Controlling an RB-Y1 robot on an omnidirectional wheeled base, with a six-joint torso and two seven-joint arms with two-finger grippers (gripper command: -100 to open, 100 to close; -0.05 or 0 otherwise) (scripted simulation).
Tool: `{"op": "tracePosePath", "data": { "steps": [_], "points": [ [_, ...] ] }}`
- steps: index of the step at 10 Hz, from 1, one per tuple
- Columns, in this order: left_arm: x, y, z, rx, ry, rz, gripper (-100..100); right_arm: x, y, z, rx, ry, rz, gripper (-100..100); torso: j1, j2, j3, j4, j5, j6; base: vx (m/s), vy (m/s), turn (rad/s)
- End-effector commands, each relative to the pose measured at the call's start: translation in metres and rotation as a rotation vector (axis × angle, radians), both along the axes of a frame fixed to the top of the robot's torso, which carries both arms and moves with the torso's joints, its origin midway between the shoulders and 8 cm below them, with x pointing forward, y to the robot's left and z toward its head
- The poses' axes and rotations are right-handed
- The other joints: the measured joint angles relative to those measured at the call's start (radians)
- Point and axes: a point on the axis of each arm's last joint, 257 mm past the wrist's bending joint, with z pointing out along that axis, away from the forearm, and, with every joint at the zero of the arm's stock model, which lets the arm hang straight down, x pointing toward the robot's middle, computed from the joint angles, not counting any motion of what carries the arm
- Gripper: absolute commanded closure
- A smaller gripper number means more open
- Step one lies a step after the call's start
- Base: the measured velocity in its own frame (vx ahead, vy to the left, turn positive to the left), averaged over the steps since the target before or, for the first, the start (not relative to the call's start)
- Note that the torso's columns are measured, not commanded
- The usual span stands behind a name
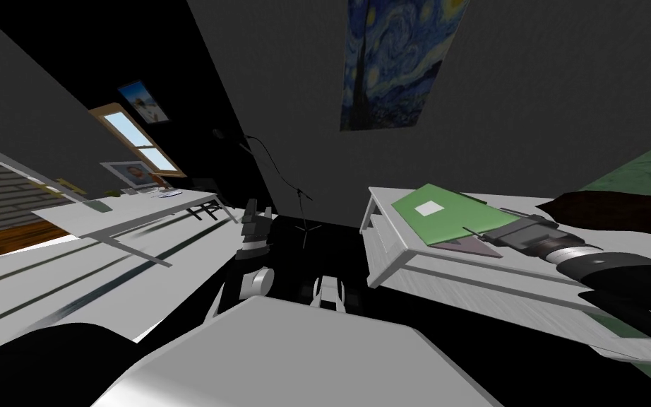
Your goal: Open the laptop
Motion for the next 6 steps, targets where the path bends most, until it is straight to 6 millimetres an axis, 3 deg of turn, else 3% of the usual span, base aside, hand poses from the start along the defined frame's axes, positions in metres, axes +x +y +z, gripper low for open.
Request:
{"op": "tracePosePath", "data": {
  "steps": [1, 6],
  "points": [
    [0.000, 0.000, 0.000, 0.000, 0.000, 0.000, 0, 0.001, 0.001, -0.011, -0.100, 0.002, -0.016, -100, -0.002, -0.001, 0.000, -0.001, -0.002, 0.000, -0.048, -0.025, 0.080],
    [0.000, 0.000, 0.000, 0.000, 0.000, 0.000, 0, 0.004, 0.005, -0.031, -0.253, 0.005, -0.039, -100, -0.004, -0.003, -0.001, -0.002, -0.003, 0.002, -0.053, -0.022, 0.064]
  ]
}}
